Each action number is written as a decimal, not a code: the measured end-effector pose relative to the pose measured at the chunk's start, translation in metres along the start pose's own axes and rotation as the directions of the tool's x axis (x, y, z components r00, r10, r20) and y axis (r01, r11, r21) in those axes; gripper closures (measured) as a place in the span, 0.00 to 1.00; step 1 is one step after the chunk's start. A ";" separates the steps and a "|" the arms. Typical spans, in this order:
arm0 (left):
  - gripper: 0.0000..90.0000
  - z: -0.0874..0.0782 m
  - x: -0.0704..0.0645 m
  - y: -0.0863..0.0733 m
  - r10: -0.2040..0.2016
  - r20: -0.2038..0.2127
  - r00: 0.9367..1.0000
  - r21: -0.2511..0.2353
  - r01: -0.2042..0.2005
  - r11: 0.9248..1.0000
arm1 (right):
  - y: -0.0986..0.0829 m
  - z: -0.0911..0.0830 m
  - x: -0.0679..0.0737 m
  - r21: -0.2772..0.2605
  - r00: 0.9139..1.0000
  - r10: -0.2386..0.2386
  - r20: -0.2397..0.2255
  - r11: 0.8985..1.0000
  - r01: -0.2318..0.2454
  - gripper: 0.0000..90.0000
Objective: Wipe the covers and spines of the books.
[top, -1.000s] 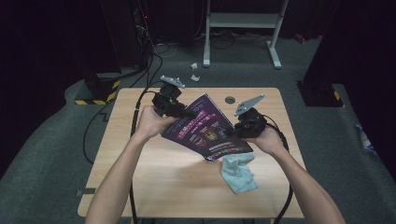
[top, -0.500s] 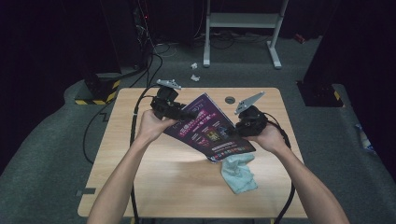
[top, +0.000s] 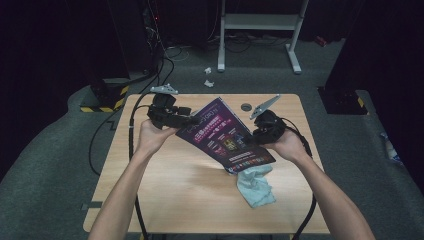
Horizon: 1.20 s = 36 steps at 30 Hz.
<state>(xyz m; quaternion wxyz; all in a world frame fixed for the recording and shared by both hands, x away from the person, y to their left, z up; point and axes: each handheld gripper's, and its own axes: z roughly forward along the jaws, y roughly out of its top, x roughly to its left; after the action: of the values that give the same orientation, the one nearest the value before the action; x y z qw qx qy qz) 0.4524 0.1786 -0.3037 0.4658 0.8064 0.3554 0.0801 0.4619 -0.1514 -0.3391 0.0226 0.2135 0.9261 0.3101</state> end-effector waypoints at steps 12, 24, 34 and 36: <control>0.38 0.015 0.014 -0.045 -0.055 -0.079 0.995 0.053 0.059 0.997 | 0.010 -0.013 -0.009 0.035 0.993 0.101 0.055 0.994 -0.103 0.93; 0.39 0.049 0.021 -0.099 -0.078 -0.175 0.981 0.213 0.115 0.970 | 0.012 -0.022 -0.025 0.068 0.971 0.219 0.092 0.972 -0.226 0.93; 0.39 0.067 0.020 -0.137 -0.078 -0.213 0.974 0.264 0.134 0.955 | 0.007 -0.044 -0.043 0.082 0.922 0.349 0.170 0.927 -0.366 0.93; 0.40 0.068 0.019 -0.144 -0.082 -0.236 0.968 0.263 0.145 0.954 | 0.003 -0.049 -0.049 0.084 0.907 0.384 0.175 0.912 -0.402 0.93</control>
<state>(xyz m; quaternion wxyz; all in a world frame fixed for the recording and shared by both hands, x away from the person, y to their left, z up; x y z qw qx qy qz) 0.4261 0.1891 -0.4618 0.3090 0.8279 0.4590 0.0919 0.4986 -0.1966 -0.3025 0.0187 0.4200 0.8762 0.2357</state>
